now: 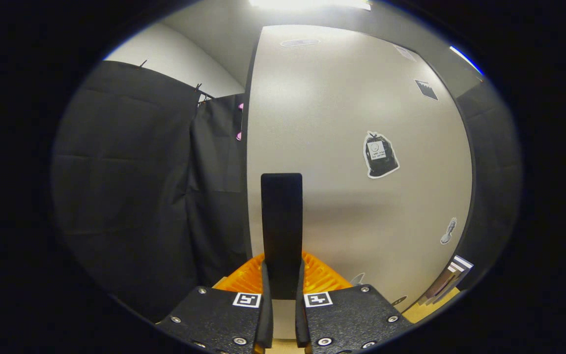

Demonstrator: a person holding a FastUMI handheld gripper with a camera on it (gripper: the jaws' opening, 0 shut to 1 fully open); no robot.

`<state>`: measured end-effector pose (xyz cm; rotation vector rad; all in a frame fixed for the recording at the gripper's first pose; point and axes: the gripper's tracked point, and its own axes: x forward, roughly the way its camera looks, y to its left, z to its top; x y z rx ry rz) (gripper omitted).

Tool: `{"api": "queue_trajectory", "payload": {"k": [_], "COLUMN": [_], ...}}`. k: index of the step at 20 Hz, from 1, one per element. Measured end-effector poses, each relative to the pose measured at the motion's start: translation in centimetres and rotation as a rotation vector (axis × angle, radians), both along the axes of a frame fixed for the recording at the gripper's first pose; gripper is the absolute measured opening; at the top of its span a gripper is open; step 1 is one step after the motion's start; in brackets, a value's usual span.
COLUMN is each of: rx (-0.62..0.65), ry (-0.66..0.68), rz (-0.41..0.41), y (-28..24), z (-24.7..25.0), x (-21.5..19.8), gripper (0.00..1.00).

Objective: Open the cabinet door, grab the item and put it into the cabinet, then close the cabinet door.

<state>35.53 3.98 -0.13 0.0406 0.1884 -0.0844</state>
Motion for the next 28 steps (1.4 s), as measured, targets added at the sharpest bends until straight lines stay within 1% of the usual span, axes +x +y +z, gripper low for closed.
{"api": "queue_trajectory", "payload": {"k": [10, 13, 19, 26, 28], "rx": [-0.007, -0.003, 0.031, 0.048, 0.043], "ry": [-0.018, -0.016, -0.022, -0.054, -0.062], "rz": [0.113, 0.118, 0.135, 0.115, 0.093], "y": [-0.5, -1.3, -3.4, -7.0, -8.2], "z": [1.8, 2.3, 2.9, 3.3, 3.6], "x": [-6.5, -8.5, -11.3, -16.1, -17.9], "gripper": [0.18, 0.18, 0.17, 0.17, 0.18]}}
